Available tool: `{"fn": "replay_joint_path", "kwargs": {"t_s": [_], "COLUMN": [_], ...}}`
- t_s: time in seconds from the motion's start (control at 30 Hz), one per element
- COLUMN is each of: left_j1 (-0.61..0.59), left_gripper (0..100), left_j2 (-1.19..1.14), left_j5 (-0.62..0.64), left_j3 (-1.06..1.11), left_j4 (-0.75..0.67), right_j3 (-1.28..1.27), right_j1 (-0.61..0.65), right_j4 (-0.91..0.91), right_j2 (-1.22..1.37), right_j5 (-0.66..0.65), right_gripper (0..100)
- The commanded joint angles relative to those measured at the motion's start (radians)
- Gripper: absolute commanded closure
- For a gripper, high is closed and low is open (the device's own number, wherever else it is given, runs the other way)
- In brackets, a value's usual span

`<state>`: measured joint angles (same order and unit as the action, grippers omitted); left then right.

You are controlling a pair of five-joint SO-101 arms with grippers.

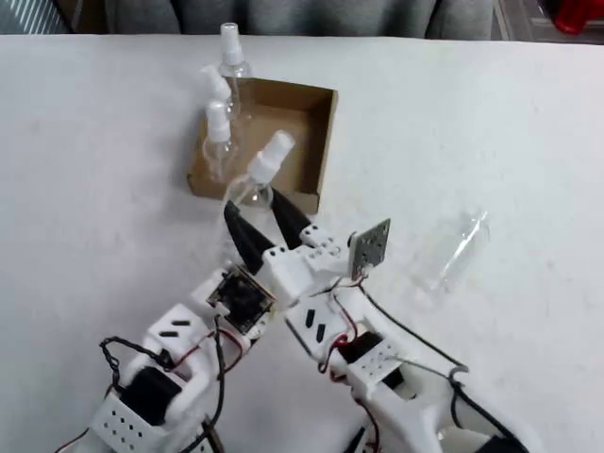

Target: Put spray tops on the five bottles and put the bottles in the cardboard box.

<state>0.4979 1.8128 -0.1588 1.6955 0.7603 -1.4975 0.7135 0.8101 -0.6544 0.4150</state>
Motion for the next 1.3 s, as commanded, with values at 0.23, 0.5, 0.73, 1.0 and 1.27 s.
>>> {"fn": "replay_joint_path", "kwargs": {"t_s": [0.23,0.5,0.73,1.0,1.27], "left_j1": [0.008,0.015,0.013,0.004,-0.102], "left_gripper": [98,98,98,98,98], "left_j2": [0.015,0.013,0.013,0.013,0.013], "left_j5": [-0.008,-0.009,-0.055,-0.158,-0.155], "left_j3": [-0.003,-0.003,-0.003,-0.003,-0.003], "left_j4": [0.012,0.02,0.049,0.074,0.018], "right_j3": [0.035,0.044,0.044,0.044,0.044], "right_j1": [0.019,0.021,0.036,0.042,0.044], "right_j4": [-0.627,-0.814,-0.826,-0.874,-0.923], "right_j2": [-0.507,-0.653,-0.653,-0.662,-0.662], "right_j5": [0.005,-0.035,-0.083,-0.117,-0.192], "right_gripper": [98.3,98.3,98.3,98.3,98.3]}}
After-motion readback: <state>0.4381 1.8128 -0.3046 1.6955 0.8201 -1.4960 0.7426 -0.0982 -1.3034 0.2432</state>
